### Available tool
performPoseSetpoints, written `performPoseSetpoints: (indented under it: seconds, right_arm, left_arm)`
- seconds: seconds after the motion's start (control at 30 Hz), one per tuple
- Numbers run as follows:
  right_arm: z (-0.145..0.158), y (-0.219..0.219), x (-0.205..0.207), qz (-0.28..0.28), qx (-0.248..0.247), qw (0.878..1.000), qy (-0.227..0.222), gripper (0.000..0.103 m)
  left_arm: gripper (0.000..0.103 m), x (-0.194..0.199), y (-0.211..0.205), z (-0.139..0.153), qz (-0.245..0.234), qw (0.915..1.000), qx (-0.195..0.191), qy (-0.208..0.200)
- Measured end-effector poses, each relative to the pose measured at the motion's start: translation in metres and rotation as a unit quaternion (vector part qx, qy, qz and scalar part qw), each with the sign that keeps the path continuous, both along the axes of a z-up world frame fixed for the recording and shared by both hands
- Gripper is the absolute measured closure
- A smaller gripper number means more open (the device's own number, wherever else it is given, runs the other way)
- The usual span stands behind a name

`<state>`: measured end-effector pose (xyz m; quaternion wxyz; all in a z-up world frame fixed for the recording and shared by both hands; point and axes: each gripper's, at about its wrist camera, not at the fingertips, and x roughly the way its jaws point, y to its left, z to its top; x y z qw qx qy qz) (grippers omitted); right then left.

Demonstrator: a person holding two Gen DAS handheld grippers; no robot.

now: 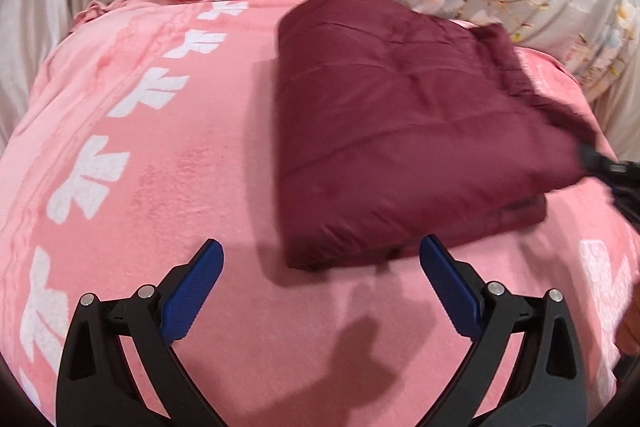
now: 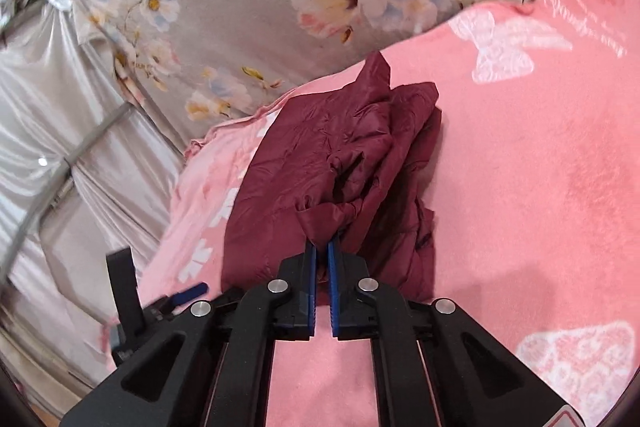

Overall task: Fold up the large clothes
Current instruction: 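Lower the jacket bundle onto the blanket and open both grippers, then press and square the folded jacket edges with both grippers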

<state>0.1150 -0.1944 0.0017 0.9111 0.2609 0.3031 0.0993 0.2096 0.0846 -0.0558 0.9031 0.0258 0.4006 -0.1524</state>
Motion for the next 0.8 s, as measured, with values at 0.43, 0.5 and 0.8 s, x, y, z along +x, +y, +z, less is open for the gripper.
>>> performPoseSetpoints:
  seconds: [0.43,0.5,0.8]
  right_arm:
    - [-0.077,0.008,0.029,-0.021,-0.041,0.992,0.116,0.099]
    - [-0.077,0.010,0.031,-0.019,-0.052,0.991,0.118,0.100]
    - [-0.044,-0.015,0.005,-0.039,-0.016,0.992,0.120,0.086]
  left_arm:
    - [0.006,0.016,0.008,-0.028,0.030,0.9985,-0.003,0.045]
    - [0.006,0.016,0.006,-0.028,0.030,0.9986,0.000,0.043]
    - [0.008,0.009,0.010,-0.020,0.034,0.9982,0.014,0.047]
